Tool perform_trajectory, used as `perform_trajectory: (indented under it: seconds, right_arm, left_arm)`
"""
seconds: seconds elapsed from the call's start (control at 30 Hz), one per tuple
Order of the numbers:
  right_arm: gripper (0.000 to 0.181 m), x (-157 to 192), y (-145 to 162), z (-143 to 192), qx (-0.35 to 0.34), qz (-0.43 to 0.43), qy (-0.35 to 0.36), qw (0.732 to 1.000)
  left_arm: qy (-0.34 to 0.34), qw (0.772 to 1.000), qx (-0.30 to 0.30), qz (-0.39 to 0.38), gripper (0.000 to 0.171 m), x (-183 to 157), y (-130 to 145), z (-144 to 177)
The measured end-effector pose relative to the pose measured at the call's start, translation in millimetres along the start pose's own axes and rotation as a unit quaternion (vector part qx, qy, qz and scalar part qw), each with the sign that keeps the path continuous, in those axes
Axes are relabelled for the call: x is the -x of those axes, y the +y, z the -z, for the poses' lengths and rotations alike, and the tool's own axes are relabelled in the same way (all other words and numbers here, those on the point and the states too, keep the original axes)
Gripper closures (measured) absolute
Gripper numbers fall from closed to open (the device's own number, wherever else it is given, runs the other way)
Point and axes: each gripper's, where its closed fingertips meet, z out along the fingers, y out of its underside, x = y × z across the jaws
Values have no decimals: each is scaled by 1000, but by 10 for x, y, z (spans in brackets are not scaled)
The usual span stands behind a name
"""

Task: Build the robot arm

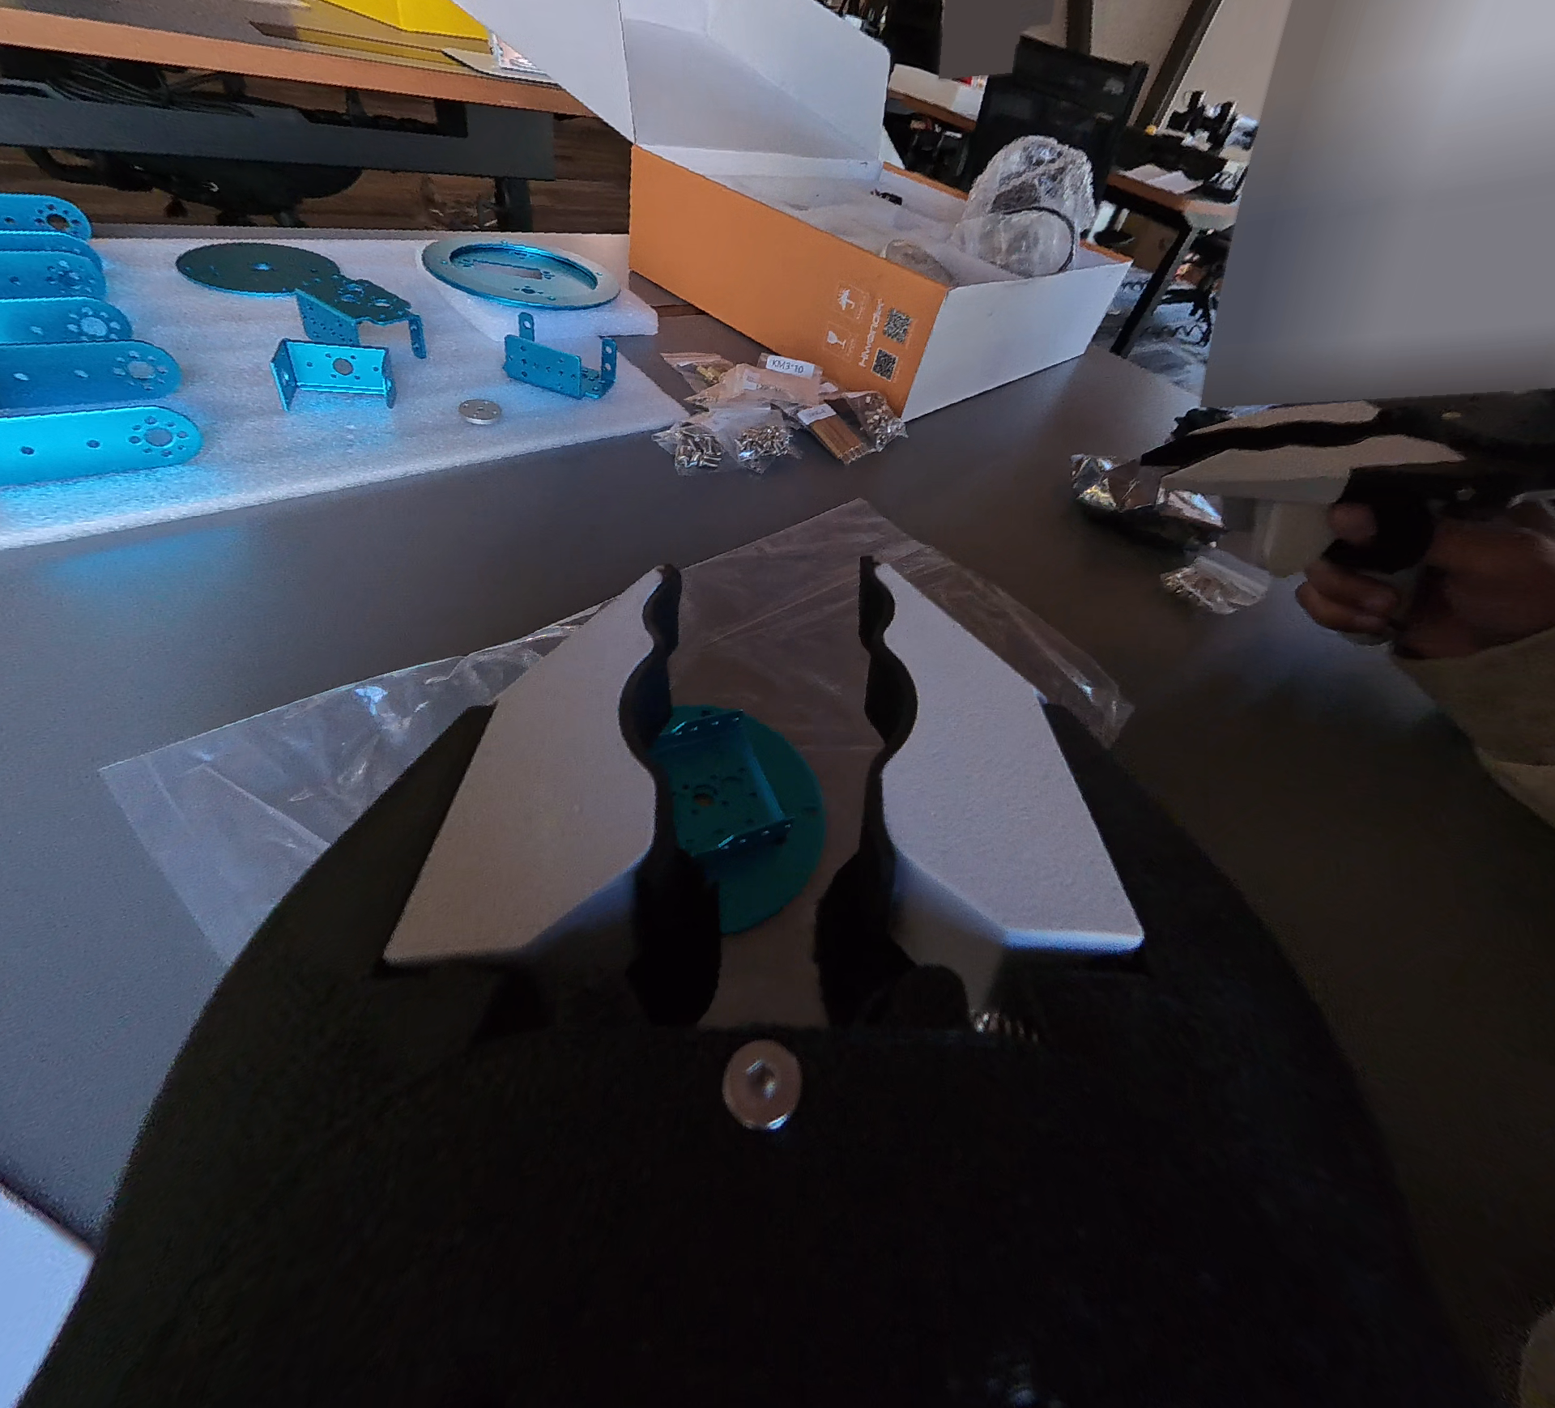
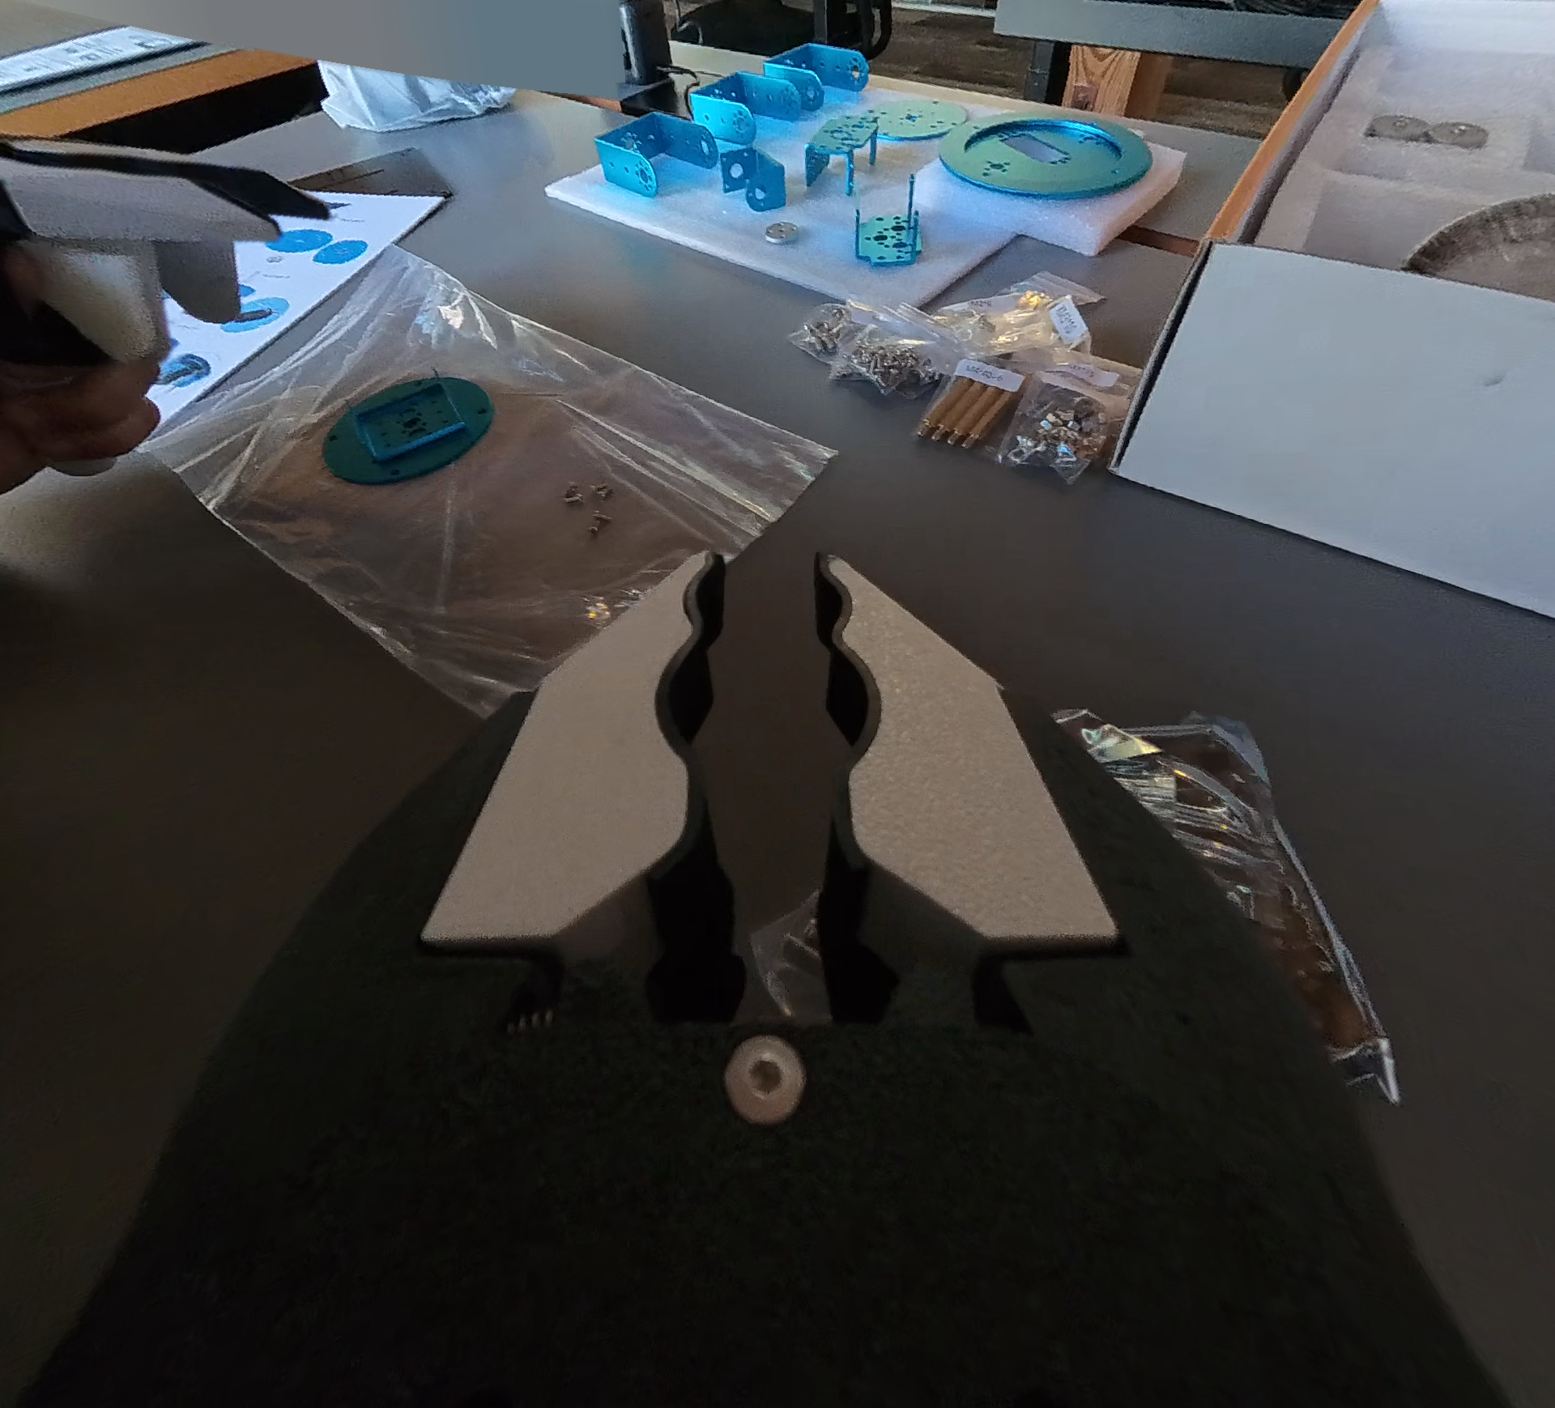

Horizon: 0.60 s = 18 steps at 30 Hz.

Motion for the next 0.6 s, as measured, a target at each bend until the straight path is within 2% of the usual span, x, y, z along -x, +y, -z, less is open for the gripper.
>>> perform_trajectory:
  seconds: [0.17,0.4,0.6]
  right_arm:
    - [162,99,-71,34,-15,7,-15,1000]
    - [163,178,-90,56,-17,28,-17,999]
    - [164,212,-60,47,-7,50,-12,999]
  left_arm:
    - [-17,1000,2,-11,130,38,19,28]
    - [-12,1000,-17,24,131,77,4,117]
    - [-23,1000,-8,-6,132,44,47,117]
